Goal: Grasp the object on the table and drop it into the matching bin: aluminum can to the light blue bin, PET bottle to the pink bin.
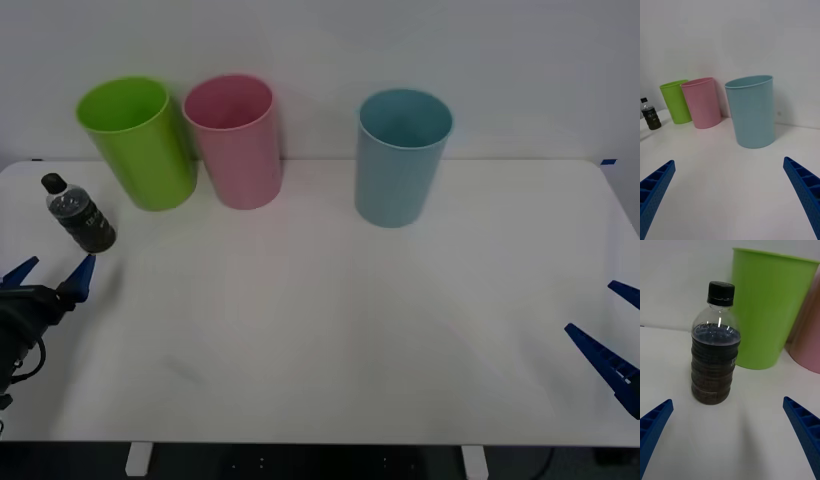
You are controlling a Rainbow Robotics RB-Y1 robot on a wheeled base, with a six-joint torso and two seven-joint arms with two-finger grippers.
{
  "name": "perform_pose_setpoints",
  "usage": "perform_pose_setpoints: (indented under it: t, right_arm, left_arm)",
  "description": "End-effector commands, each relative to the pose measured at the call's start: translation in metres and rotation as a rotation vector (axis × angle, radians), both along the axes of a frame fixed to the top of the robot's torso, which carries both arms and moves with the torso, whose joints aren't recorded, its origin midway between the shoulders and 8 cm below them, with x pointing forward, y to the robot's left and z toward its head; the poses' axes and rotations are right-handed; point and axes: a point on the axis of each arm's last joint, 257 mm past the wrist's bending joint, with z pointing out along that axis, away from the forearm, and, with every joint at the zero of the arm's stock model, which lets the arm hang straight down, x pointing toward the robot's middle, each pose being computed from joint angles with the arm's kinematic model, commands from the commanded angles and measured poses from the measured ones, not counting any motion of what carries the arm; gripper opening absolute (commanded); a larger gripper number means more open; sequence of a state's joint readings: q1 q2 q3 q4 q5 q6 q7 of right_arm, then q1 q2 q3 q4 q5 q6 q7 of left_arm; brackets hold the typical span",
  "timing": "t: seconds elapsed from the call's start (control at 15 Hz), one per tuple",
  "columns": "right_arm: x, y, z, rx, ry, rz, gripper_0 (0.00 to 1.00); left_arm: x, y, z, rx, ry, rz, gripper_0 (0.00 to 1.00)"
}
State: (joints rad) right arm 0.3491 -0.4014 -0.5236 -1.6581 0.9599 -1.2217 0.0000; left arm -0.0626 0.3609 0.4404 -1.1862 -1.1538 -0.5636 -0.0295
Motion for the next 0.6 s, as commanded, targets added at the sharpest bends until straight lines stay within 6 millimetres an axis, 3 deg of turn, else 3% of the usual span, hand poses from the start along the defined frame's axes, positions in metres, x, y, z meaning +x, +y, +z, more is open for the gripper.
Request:
perform_pose_setpoints:
  t: [0.07, 0.6]
  right_arm:
    - [0.0, 0.0, 0.0, 0.0, 0.0, 0.0, 1.0]
    - [0.0, 0.0, 0.0, 0.0, 0.0, 0.0, 1.0]
  left_arm:
    - [0.019, 0.001, -0.001, 0.006, 0.011, 0.012, 1.0]
    - [0.063, 0.008, 0.004, 0.039, 0.038, 0.077, 1.0]
